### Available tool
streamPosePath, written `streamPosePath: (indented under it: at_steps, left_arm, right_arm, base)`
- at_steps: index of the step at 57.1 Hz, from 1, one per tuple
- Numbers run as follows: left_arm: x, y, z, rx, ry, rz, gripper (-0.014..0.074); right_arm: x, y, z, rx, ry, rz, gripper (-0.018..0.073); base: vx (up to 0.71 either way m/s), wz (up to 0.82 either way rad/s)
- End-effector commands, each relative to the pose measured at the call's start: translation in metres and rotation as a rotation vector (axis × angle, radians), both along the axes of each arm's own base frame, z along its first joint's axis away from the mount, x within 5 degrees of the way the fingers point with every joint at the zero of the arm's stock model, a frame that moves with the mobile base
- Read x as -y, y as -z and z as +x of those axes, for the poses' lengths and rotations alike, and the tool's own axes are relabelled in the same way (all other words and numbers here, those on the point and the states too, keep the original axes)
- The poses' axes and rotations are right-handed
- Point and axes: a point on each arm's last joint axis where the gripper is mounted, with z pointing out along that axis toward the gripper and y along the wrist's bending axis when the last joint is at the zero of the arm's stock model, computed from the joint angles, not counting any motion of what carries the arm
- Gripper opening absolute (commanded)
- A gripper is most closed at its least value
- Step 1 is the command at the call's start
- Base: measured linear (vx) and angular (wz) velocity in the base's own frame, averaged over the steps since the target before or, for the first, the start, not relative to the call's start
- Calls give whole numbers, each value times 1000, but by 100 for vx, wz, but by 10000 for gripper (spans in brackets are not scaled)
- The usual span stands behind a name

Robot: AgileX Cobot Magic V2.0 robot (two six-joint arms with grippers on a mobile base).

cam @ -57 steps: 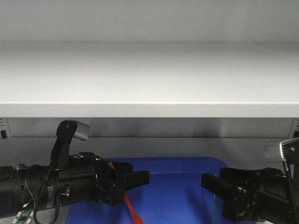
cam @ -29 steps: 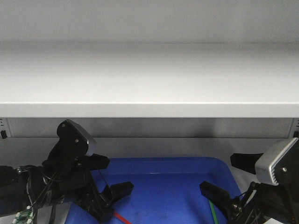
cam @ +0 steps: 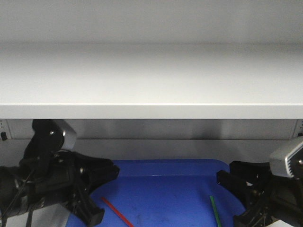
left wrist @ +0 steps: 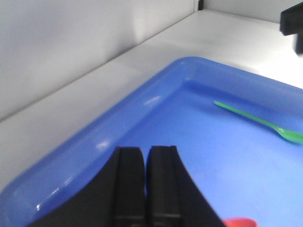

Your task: Sort red and green spoons into left cabinet

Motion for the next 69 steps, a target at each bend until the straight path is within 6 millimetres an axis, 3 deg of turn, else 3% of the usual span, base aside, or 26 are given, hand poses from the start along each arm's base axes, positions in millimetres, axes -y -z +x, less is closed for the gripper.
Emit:
streamPosePath:
  at_steps: [1,3,28,45,69]
  left_arm:
    - [-4,-19,-16,34,5,-69,-10]
    - [-7,-18,-21,36,4,-70,-8]
    - [-29,-15,-73,42,17,-141,-3]
    - [-31,-19,-78,63,26,-146,-3]
    - [-31,-19,-78,63,26,-146,-3]
  right_arm:
    - [-1,-20,-10,31,-17,61,30]
    - [0,-22,-13,31,-18,58,-15]
    - [10,-46,-63,78,-35,48,-4]
    - [4,-50,-80,69,-151,73,-4]
    - [2,-49,-82,60,-179,70,-4]
  base:
    - [0,0]
    - [0,0]
    - [0,0]
    - [0,0]
    - [0,0]
